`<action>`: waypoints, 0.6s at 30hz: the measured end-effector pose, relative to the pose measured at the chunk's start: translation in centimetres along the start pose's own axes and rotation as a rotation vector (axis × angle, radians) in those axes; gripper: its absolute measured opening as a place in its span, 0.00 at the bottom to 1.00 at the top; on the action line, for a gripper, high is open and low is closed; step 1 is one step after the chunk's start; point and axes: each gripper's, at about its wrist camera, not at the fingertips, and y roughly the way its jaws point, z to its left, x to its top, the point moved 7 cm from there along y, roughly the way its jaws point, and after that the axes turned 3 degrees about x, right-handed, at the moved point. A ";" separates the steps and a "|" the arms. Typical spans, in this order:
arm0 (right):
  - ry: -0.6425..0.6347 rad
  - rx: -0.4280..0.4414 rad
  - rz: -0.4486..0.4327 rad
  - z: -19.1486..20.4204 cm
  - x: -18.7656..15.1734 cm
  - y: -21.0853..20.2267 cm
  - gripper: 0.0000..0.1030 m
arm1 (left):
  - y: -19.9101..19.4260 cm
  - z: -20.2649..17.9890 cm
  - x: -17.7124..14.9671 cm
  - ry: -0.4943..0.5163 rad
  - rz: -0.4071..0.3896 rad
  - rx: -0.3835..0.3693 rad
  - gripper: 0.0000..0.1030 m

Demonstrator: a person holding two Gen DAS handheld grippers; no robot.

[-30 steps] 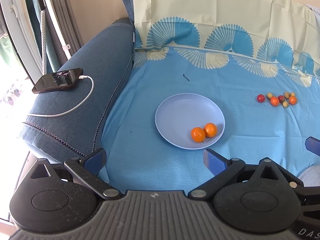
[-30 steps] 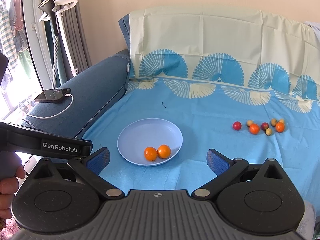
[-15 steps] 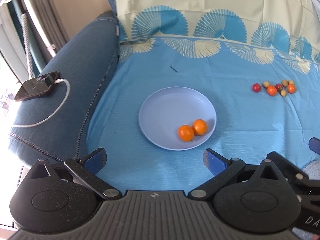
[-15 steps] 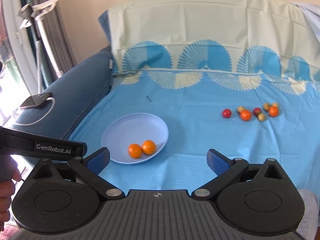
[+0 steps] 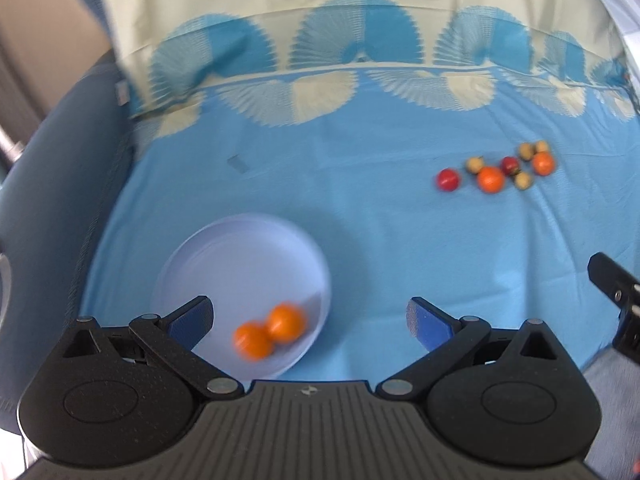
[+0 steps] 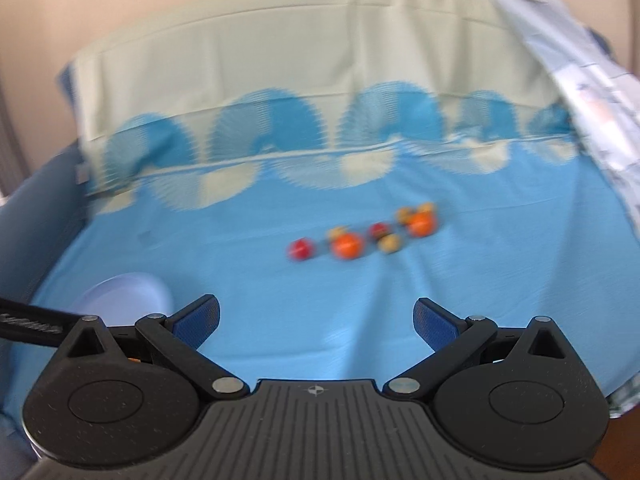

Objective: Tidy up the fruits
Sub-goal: 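Grasp a red cherry tomato with the left tool while the right tool grasps an orange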

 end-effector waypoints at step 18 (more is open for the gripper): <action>0.030 -0.138 0.083 -13.3 4.0 23.9 0.95 | 20.3 -14.6 9.9 0.166 0.094 -0.087 1.00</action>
